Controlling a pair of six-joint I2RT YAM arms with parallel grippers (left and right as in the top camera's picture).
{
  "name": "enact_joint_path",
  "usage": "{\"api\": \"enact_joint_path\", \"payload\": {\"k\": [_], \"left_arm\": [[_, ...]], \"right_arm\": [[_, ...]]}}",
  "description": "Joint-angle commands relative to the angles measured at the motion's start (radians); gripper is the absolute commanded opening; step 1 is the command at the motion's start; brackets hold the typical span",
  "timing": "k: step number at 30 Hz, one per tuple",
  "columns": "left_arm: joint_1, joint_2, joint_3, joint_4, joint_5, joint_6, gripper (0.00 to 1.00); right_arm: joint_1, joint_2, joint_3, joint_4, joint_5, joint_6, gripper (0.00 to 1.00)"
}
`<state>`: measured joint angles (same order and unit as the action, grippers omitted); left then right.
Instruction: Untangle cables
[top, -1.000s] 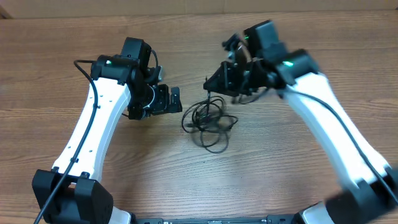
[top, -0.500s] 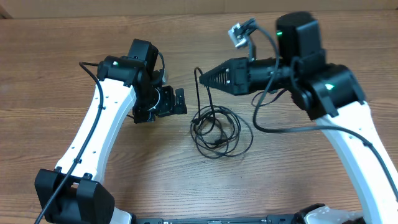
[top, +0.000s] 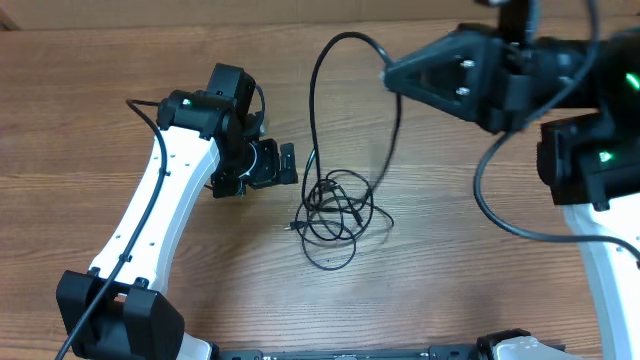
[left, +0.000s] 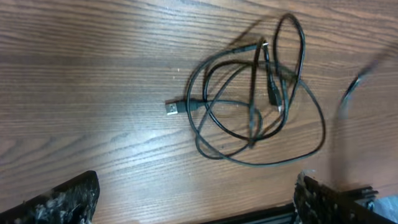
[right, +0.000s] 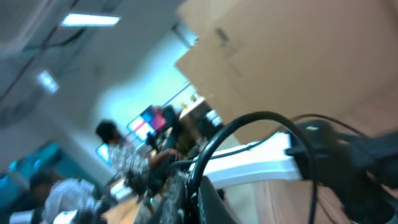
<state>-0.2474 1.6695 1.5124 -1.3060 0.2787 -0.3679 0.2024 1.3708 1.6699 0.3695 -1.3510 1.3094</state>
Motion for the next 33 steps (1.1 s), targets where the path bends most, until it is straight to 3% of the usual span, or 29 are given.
{"api": "enact_joint_path", "payload": {"k": [1,7,13,19,26,29,32,33], "left_arm": [[-0.002,0.006,-0.001,-0.005,-0.005,-0.014,0.99],[-0.002,0.006,-0.001,-0.056,0.033,0.019,0.99],[0.034,0.006,0.037,-0.081,0.403,0.383,1.0],[0.075,0.001,0.218,-0.187,0.471,0.486,1.0],[0.067,-0.052,0.493,-0.24,0.475,0.495,0.99],[0.052,-0.07,0.517,-0.239,0.475,0.465,0.99],[0.049,-0.075,0.517,-0.235,0.474,0.425,0.91],[0.049,-0.074,0.517,-0.244,0.476,0.417,0.95]], "right_arm": [[-0.002,-0.022,0.014,0.124,-0.042,0.332,0.04],[-0.002,-0.011,0.013,0.119,-0.085,0.338,0.04],[0.0,0.022,0.012,0.119,-0.214,0.329,0.04],[0.0,0.036,-0.04,0.119,-0.213,0.298,0.04],[0.004,0.078,-0.12,0.119,-0.206,0.253,0.04],[0.011,0.102,-0.131,0.119,-0.206,0.253,0.04],[0.012,0.121,-0.131,0.119,-0.195,0.253,0.04],[0.012,0.124,-0.131,0.119,-0.187,0.253,0.04]]}}
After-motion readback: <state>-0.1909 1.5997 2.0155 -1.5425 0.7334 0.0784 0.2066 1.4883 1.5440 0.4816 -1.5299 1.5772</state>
